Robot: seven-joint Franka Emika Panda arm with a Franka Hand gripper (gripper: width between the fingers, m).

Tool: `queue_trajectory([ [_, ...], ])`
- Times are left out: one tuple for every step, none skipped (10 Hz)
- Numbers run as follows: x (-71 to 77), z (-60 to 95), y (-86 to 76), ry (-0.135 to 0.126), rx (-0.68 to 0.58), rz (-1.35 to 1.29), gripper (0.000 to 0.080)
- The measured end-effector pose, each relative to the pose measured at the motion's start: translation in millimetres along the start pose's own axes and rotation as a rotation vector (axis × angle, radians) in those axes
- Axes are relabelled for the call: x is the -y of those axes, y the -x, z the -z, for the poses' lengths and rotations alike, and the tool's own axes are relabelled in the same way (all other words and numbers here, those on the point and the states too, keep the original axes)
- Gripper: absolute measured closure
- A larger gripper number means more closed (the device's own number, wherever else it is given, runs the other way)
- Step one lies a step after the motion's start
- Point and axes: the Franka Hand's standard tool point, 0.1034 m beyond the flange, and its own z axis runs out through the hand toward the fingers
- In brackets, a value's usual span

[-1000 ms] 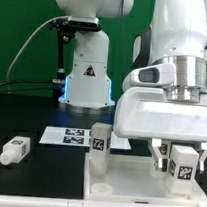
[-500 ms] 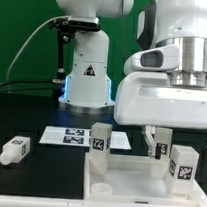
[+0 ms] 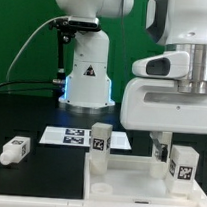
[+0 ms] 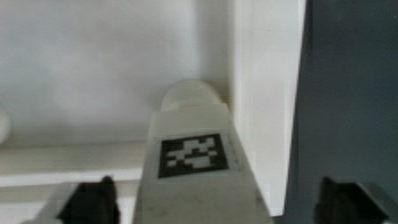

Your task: Assemble square table

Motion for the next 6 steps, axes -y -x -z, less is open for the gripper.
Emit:
queue_trajectory([
  [-0.2,-0.1,0.1,0.001,0.000,0.001,0.0385],
  [-0.1,-0.3,0.3,0.000,0.001,-0.036,0.0385],
  [-3.4,-0.7,0.4,0.004,0.001,-0.103,0.0509],
  [-3.6,-0.9,0.6,0.004,0.001,-0.189,0.0509],
  [-3.6,-1.1,0.8,0.004,0.000,-0.277,0.0509],
  [-2.9,-2.0,1.8,0.007,-0.012,-0.400,0.0509],
])
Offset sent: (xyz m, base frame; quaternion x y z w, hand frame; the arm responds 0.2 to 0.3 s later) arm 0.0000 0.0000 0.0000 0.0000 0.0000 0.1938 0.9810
